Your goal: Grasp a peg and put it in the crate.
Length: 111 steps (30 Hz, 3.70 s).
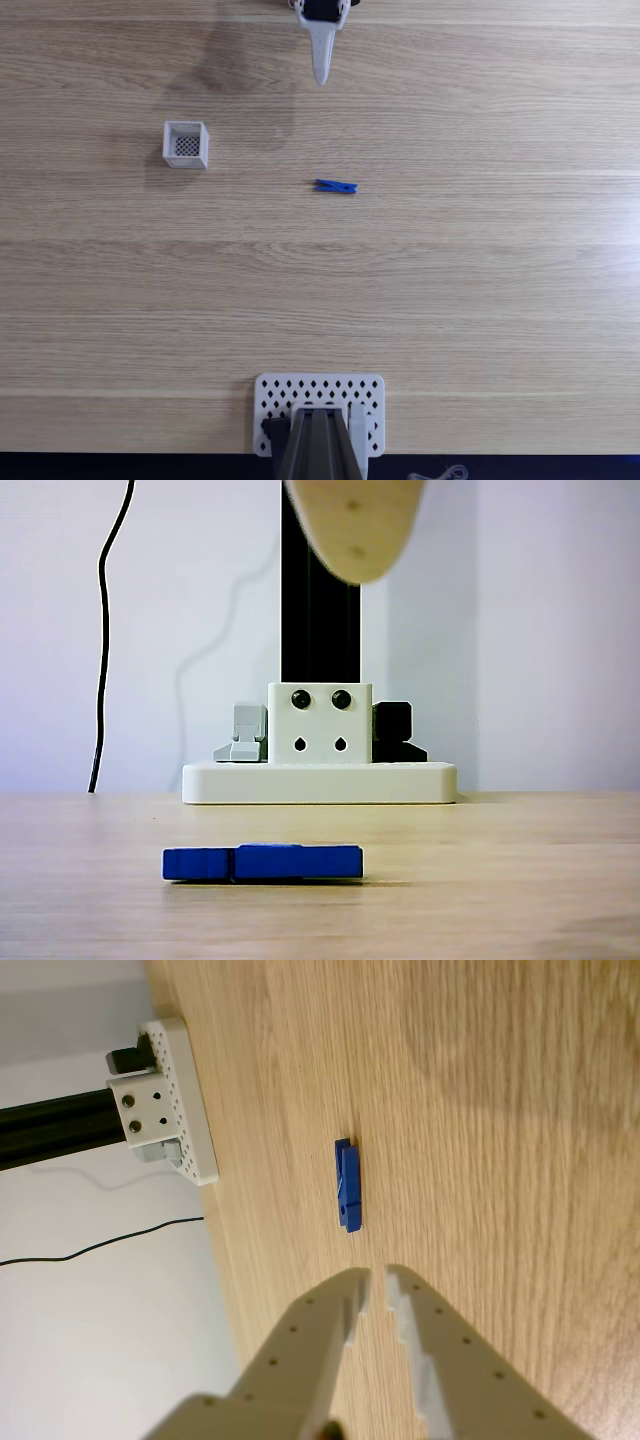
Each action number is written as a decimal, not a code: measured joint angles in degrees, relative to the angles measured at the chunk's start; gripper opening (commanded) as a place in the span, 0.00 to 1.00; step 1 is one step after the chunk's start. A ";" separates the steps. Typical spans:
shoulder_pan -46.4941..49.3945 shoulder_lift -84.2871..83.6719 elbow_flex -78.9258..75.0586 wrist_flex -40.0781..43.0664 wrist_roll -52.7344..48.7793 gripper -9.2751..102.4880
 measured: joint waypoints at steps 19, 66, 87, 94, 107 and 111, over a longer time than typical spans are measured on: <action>0.00 0.00 0.00 0.00 -0.09 0.08; -8.53 -105.91 -81.12 0.70 0.26 0.08; -5.98 -113.91 -86.84 8.44 0.26 0.25; -5.98 -118.56 -86.92 8.44 0.26 0.23; -5.98 -120.15 -87.98 8.44 0.26 0.23; -5.98 -120.15 -87.98 8.44 0.26 0.23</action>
